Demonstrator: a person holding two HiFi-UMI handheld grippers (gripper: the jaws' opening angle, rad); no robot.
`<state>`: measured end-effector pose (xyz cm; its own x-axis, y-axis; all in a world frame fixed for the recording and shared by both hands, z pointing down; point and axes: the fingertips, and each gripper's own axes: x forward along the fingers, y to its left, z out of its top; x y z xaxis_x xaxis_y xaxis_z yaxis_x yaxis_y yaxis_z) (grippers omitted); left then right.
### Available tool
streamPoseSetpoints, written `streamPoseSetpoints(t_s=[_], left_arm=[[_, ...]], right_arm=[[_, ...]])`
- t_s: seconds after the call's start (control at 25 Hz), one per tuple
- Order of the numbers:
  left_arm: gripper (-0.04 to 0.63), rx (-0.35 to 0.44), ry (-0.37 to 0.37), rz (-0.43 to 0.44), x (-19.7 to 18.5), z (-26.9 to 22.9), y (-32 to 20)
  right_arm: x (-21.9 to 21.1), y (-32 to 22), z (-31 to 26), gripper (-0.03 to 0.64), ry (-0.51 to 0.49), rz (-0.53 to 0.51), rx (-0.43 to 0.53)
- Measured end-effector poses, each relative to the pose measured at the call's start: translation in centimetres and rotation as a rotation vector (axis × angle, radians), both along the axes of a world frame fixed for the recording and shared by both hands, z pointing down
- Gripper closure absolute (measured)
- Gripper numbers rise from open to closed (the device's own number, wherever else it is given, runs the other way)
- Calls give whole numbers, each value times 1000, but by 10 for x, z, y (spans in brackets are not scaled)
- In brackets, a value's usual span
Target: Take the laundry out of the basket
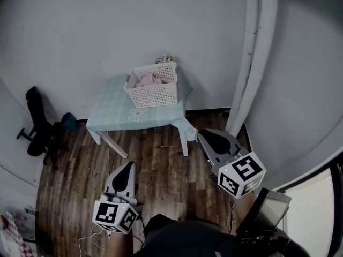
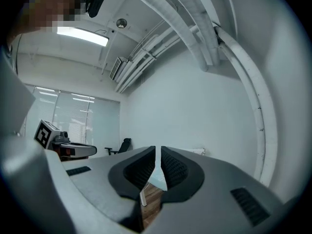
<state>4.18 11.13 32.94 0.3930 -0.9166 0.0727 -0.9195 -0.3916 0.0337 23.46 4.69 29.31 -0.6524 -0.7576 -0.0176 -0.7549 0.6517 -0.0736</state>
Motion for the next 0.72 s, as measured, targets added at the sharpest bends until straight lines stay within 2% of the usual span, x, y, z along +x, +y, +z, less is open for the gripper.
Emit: streamPoseSetpoints(t_s=[0.24, 0.36, 0.52, 0.72], left_arm=[[588, 0, 4, -10, -20, 3, -44], [588, -9, 45, -3, -33, 10, -74], [588, 2, 5, 0, -57, 9, -116], [588, 21, 40, 46, -95, 2, -168]], right_arm=[[-23, -43, 6, 581, 14, -25, -9], [-40, -70, 13, 530, 46, -41, -24], [-70, -108, 15, 478, 66, -53, -42], [-108, -156, 4, 439, 81, -30, -43]])
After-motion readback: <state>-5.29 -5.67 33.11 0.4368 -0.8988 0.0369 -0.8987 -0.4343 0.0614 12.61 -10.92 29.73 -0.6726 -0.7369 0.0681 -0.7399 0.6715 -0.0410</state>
